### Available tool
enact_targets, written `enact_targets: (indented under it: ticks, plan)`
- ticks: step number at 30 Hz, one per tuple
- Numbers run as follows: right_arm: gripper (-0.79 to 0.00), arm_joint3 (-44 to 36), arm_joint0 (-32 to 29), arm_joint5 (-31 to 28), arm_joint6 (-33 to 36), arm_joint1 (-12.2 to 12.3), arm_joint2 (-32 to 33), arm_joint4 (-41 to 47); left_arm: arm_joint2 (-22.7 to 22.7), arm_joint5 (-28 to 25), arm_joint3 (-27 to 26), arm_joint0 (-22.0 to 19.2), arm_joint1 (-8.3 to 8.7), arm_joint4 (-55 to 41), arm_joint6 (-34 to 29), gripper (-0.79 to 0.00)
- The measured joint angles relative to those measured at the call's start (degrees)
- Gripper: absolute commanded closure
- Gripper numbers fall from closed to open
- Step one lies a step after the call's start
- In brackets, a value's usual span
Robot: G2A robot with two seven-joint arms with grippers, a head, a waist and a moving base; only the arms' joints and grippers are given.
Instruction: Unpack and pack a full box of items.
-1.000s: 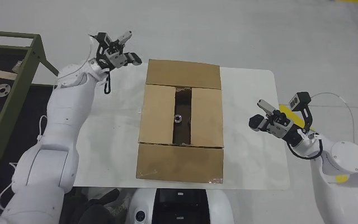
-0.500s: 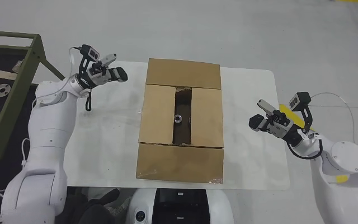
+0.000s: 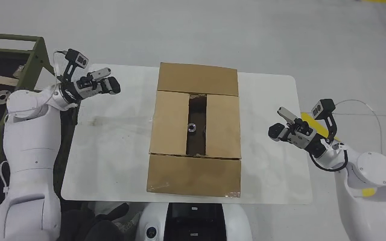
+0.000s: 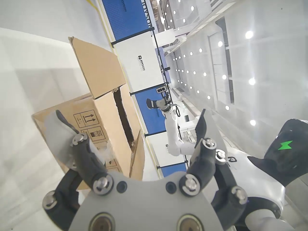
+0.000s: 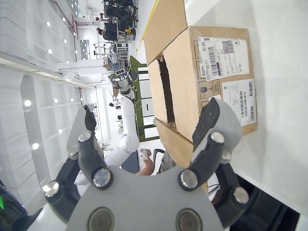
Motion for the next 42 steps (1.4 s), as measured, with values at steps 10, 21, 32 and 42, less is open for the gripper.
enact_targets:
  ticks: [10, 21, 32, 42]
  plan:
    - [-0.785, 0.0, 0.0, 0.0, 0.0, 0.0, 0.0, 0.0, -3.5, 2.7, 0.4, -1.5, 2.37, 5.4, -4.2, -0.785]
    - [-0.785, 0.0, 0.0, 0.0, 0.0, 0.0, 0.0, 0.0, -4.0, 3.1, 1.3, -2.4, 3.32, 6.3, -6.3, -0.785]
    - [-0.785, 0.0, 0.0, 0.0, 0.0, 0.0, 0.0, 0.0, -4.0, 3.1, 1.3, -2.4, 3.32, 6.3, -6.3, -0.785]
    - [-0.785, 0.0, 0.0, 0.0, 0.0, 0.0, 0.0, 0.0, -4.0, 3.1, 1.3, -2.4, 3.32, 6.3, -6.3, -0.785]
